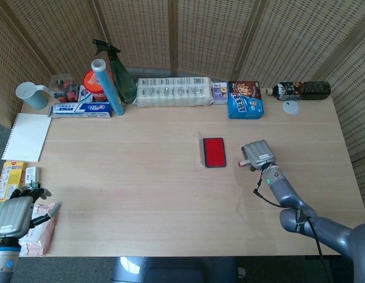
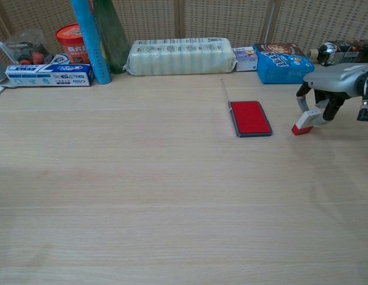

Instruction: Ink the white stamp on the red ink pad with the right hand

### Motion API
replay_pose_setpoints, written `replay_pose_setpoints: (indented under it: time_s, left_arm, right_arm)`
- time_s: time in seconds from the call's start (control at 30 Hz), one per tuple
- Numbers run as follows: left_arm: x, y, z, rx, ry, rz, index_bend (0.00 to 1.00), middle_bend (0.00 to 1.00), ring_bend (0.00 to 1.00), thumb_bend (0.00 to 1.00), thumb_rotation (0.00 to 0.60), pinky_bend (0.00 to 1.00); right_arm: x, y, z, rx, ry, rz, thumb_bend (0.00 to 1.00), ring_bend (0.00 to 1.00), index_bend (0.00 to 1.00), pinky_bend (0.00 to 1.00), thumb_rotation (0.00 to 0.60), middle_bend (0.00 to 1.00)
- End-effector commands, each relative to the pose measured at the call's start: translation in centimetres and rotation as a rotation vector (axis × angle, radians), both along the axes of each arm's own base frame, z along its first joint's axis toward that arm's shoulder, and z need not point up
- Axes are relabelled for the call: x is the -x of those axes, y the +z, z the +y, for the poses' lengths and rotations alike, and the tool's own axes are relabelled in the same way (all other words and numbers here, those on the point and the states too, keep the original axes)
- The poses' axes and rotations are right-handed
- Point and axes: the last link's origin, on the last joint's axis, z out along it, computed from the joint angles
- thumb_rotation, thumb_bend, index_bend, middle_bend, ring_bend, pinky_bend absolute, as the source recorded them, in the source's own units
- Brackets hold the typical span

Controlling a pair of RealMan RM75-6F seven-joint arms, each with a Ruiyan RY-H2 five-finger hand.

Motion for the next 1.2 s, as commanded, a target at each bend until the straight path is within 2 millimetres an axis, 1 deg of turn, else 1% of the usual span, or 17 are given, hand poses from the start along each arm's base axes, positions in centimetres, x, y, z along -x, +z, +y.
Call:
replay_pose_setpoints:
  time_s: [0.03,0.2,0.27,0.4,0.57,0.7,0.87,1.03,1.2]
  left_arm:
    - [0.0,0.0,0.1,0.001,-0.003,0.0,0.38,0.44,0.35,0.16,0.038,0.17]
    - [-0.1,0.0,0.2,0.002,-0.013,0.004,0.38,0.44,0.35,0.16,0.035,0.17]
    - [-0.2,0.0,0.3,0.004,-0.018,0.007,0.38,0.44,0.35,0.16,0.034,0.17]
    - [-0.3,0.0,0.5,0.01,-0.027,0.007,0.38,0.44,0.35,0.16,0.038,0.17]
    - [-0.1,0.0,0.4,0.014,-0.025,0.007,0.38,0.44,0.35,0.16,0.037,0.17]
    - [0.3,0.0,0.3,0.017,-0.016,0.008,0.38,0.44,0.35,0.16,0.036,0.17]
    - [0.7,0.0,0.2,0.019,-0.004,0.008,0.38,0.44,0.35,0.16,0.033,0.17]
    - [1.0,0.0,0.1,0.021,0.006,0.01,0.38,0.44,0.35,0.16,0.038,0.17]
    - [1.3,-0.1,0.0,0.026,0.014,0.009,0.38,0.44,0.35,0.16,0.038,0.17]
  right_arm:
    - [-0.3,0.2,0.1,0.006,-0.016,-0.033,0.41,1.0,0.66,1.0,0.6,1.0]
    - [-1.8,0.9,0.2,0.02,-0.055,-0.142,0.43,1.0,0.67,1.0,0.6,1.0]
    - [-3.0,1.5,0.3,0.019,-0.068,-0.202,0.43,1.0,0.68,1.0,0.6,1.0]
    - [-5.0,2.5,0.2,0.007,-0.063,-0.241,0.44,1.0,0.68,1.0,0.6,1.0]
    - [-7.4,2.7,-0.2,-0.027,-0.07,-0.253,0.44,1.0,0.68,1.0,0.6,1.0]
    - [-9.0,2.2,-0.8,-0.054,-0.073,-0.232,0.44,1.0,0.68,1.0,0.6,1.0]
    - [-10.5,0.8,-1.5,-0.091,-0.081,-0.195,0.44,1.0,0.69,1.0,0.6,1.0]
    - [-11.6,-0.7,-1.9,-0.122,-0.092,-0.16,0.44,1.0,0.69,1.0,0.6,1.0]
    - [-12.1,-1.7,-2.4,-0.125,-0.091,-0.125,0.44,1.0,0.69,1.0,0.6,1.0]
